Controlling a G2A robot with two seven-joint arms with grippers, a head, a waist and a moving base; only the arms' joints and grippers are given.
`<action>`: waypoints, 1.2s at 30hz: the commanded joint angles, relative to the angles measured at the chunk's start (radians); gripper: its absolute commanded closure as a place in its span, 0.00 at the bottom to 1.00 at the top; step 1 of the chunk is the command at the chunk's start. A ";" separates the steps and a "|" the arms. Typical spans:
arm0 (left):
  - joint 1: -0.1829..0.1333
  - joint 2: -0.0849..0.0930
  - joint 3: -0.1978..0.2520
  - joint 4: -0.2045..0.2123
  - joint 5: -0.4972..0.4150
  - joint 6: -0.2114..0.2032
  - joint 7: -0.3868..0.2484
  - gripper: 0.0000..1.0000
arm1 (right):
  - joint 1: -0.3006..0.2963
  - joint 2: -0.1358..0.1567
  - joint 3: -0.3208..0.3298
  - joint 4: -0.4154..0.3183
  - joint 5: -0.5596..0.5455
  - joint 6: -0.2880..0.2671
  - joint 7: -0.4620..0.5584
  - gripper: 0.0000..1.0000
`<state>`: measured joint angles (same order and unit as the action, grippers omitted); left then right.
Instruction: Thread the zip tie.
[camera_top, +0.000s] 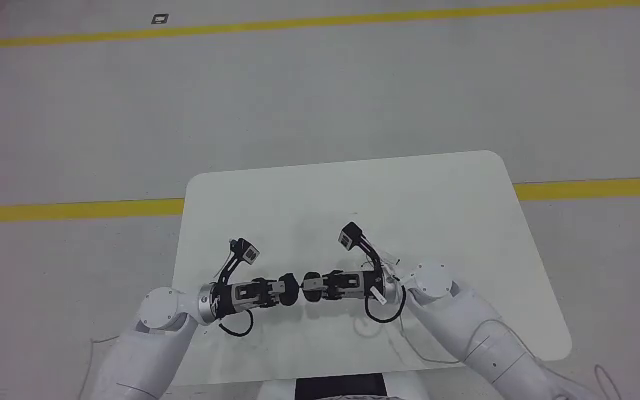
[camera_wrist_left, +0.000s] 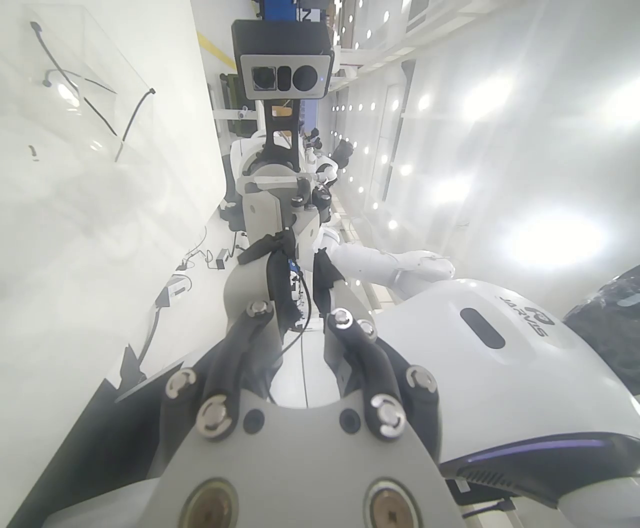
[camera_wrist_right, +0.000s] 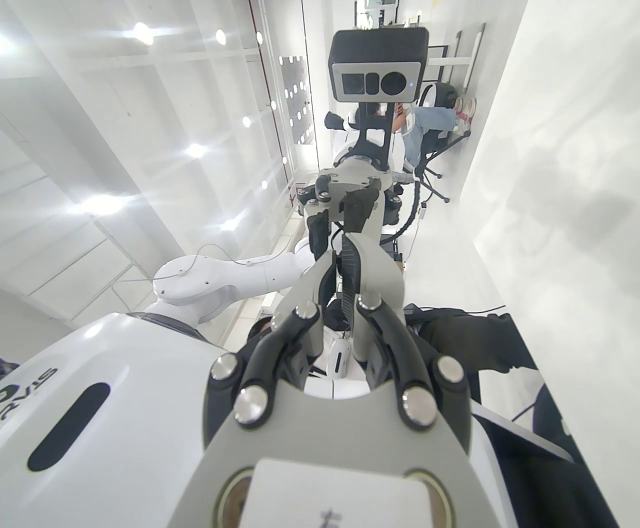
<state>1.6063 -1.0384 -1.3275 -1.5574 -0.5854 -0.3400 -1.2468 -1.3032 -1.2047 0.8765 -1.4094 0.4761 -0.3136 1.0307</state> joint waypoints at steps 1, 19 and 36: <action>0.000 0.000 0.000 0.000 0.000 0.000 0.000 0.89 | 0.001 0.000 -0.002 -0.001 0.000 0.001 0.005 1.00; 0.000 0.000 0.000 0.000 0.000 0.000 0.000 0.89 | 0.012 -0.001 -0.012 0.001 -0.004 0.008 0.014 1.00; 0.000 0.000 0.000 0.000 0.000 0.000 0.000 0.97 | 0.016 -0.001 -0.017 0.004 0.001 0.006 0.012 1.00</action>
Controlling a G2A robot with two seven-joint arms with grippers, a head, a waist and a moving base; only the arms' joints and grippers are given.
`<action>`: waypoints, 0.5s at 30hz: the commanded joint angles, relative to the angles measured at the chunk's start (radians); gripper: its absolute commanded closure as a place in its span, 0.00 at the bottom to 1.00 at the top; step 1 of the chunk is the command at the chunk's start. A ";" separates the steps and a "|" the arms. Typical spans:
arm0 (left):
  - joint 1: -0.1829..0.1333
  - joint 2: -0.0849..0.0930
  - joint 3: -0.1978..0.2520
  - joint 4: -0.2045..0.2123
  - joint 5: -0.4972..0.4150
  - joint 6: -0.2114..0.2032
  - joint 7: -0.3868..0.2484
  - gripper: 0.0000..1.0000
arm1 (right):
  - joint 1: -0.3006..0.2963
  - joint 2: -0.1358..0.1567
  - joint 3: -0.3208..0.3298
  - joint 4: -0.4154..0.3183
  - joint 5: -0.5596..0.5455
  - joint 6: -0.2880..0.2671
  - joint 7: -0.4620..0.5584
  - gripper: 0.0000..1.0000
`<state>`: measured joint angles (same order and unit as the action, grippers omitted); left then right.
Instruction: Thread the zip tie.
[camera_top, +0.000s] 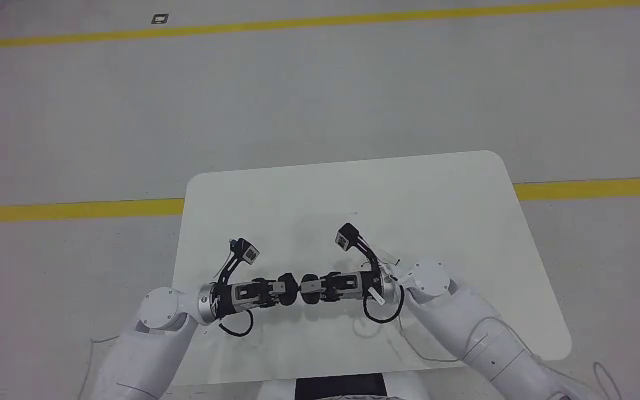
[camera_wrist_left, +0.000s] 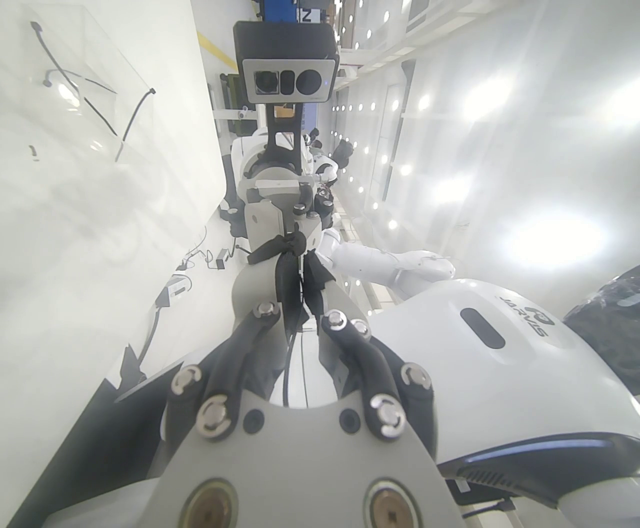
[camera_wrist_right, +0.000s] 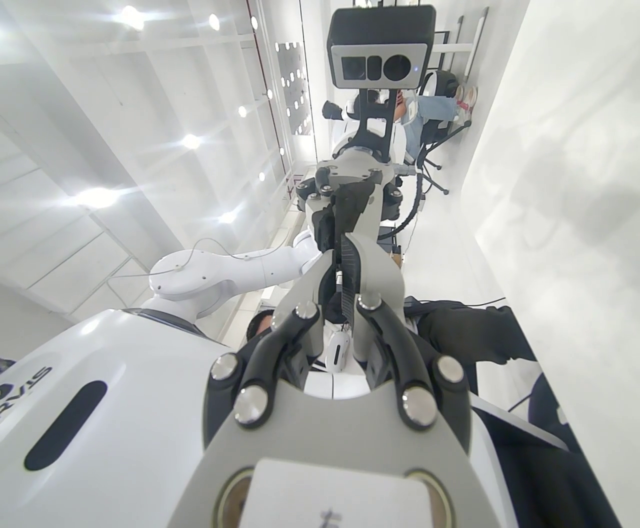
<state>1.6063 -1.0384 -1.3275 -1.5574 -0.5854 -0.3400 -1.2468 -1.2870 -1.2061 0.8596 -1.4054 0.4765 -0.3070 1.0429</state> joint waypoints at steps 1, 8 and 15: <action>0.000 0.000 0.000 0.000 0.000 0.000 0.000 0.98 | 0.001 0.000 0.000 0.001 0.001 0.000 -0.001 1.00; 0.000 0.000 0.000 0.000 0.000 0.000 0.000 1.00 | 0.000 0.000 0.000 0.002 0.005 -0.003 -0.005 1.00; 0.000 0.000 0.000 0.000 0.000 0.000 0.000 1.00 | -0.002 0.000 0.001 0.006 0.013 -0.005 -0.005 1.00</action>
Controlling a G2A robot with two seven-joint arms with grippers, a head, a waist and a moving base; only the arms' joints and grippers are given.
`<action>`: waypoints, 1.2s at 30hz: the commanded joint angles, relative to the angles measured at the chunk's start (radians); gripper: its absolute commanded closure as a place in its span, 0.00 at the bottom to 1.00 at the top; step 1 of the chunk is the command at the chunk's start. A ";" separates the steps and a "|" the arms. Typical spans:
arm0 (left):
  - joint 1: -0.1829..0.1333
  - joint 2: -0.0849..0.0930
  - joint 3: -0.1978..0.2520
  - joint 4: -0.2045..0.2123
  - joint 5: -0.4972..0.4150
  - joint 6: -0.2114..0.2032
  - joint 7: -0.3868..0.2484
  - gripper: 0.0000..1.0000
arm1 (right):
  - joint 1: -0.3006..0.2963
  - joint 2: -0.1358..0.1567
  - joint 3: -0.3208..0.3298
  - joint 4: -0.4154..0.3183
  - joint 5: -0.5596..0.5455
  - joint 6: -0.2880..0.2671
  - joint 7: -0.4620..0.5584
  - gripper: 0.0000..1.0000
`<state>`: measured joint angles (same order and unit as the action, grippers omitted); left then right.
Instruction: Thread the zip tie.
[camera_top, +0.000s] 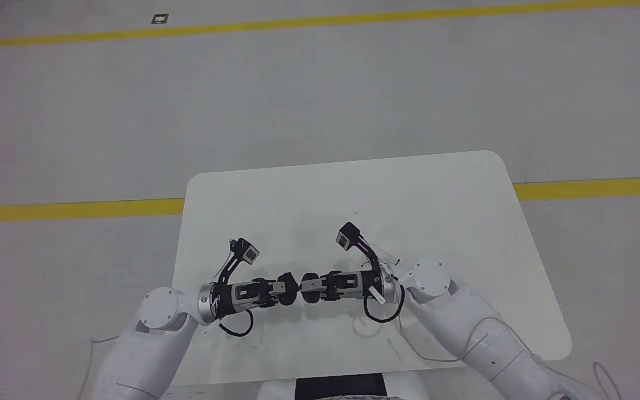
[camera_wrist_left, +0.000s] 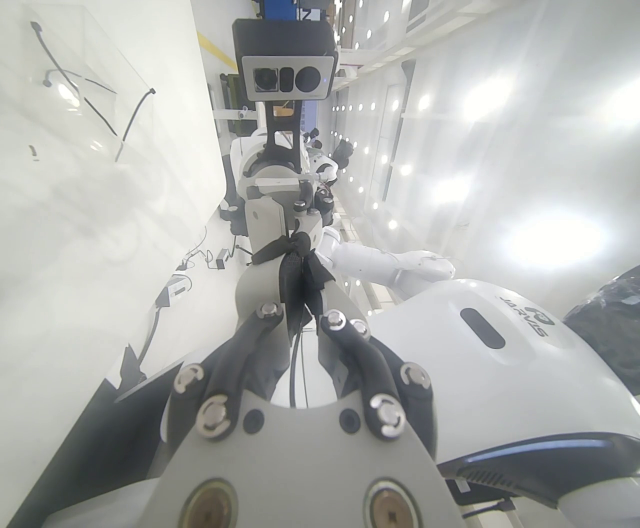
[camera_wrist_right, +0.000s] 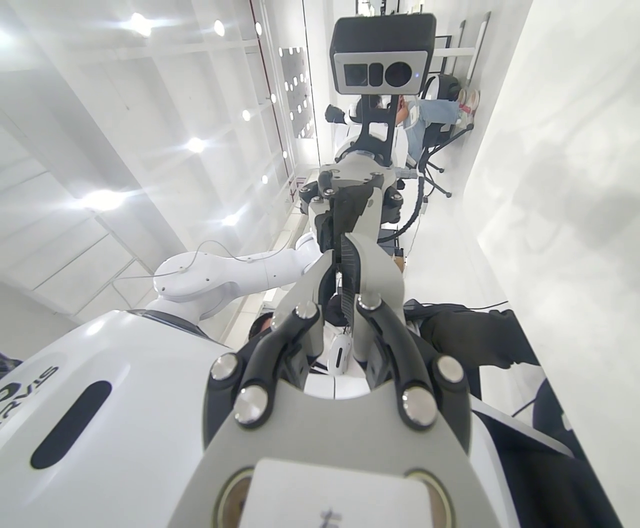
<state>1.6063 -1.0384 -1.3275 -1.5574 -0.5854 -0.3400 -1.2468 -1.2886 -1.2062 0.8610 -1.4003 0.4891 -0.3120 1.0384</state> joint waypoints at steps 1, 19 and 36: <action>0.000 0.000 0.000 0.000 0.000 0.000 0.000 1.00 | 0.000 0.000 0.000 0.001 0.001 0.000 -0.001 1.00; 0.000 0.000 0.000 0.000 0.000 0.000 0.000 0.96 | -0.004 0.002 0.003 -0.001 -0.003 -0.003 -0.008 1.00; 0.000 0.000 0.000 0.000 0.000 0.000 0.000 1.00 | -0.013 0.008 0.024 0.003 -0.002 -0.005 -0.016 0.44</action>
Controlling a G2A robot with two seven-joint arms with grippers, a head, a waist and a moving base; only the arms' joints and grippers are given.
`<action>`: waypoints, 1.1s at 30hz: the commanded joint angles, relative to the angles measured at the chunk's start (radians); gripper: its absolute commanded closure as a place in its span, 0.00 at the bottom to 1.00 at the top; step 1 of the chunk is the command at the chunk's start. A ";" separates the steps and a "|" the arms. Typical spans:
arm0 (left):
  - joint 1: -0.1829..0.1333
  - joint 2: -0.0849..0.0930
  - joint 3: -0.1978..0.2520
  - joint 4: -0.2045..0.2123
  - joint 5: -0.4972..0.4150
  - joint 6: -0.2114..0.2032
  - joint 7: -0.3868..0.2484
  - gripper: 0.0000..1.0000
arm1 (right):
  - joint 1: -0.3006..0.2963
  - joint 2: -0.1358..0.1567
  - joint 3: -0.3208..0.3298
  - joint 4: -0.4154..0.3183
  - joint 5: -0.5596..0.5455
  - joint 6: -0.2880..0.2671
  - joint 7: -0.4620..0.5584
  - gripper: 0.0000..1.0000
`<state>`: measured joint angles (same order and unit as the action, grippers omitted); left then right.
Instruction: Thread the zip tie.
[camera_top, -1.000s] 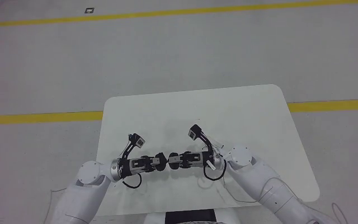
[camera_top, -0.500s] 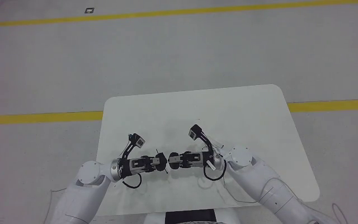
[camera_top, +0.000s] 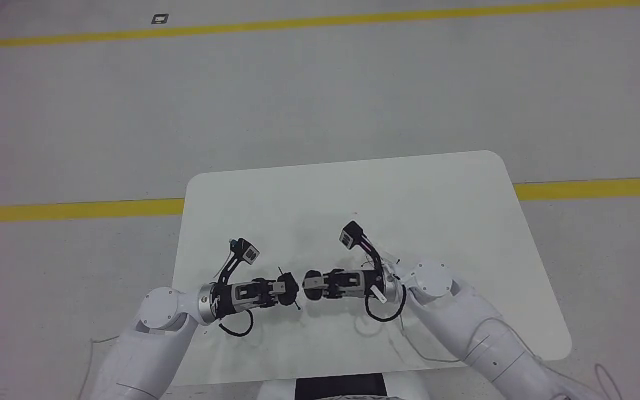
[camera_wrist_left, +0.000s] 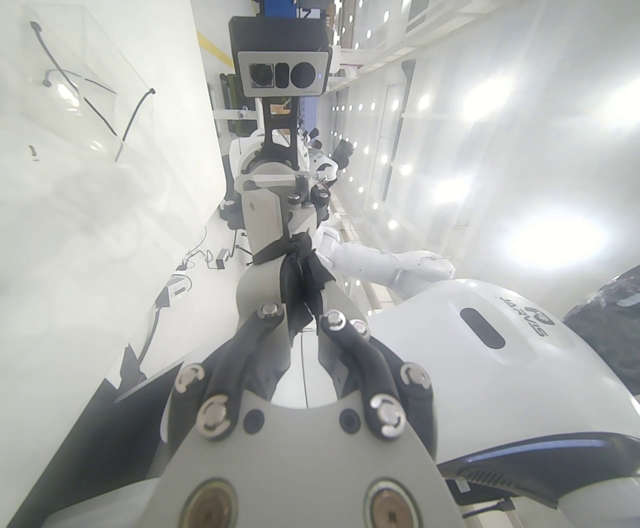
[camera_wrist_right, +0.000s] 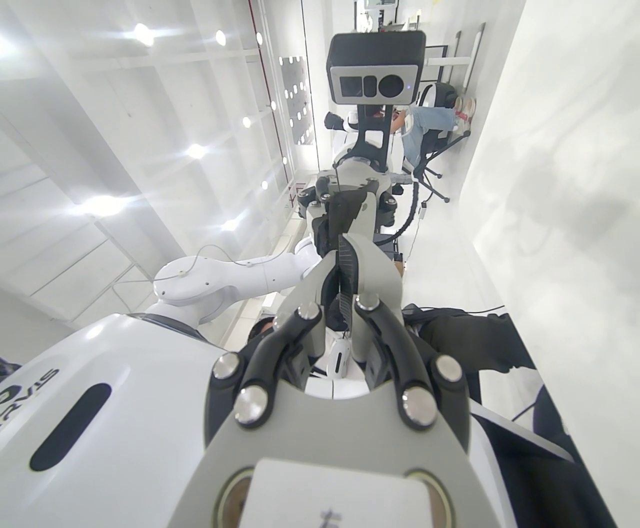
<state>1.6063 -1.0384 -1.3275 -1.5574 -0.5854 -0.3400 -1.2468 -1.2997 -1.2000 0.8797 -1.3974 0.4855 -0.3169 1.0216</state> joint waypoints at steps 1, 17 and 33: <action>0.000 0.000 0.000 0.000 0.000 0.000 0.000 1.00 | -0.004 0.003 0.009 -0.002 0.002 0.000 0.003 0.05; 0.000 0.000 0.000 0.000 0.000 0.000 0.000 1.00 | -0.034 0.012 0.025 -0.028 0.024 -0.022 0.032 0.00; 0.022 0.000 -0.017 -0.001 0.047 0.000 0.232 1.00 | -0.059 0.019 0.032 -0.092 -0.094 -0.023 -0.055 0.00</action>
<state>1.6234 -1.0387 -1.3432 -1.5540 -0.5456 -0.3401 -1.0420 -1.3555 -1.1819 0.9113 -1.4811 0.4026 -0.3393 0.9717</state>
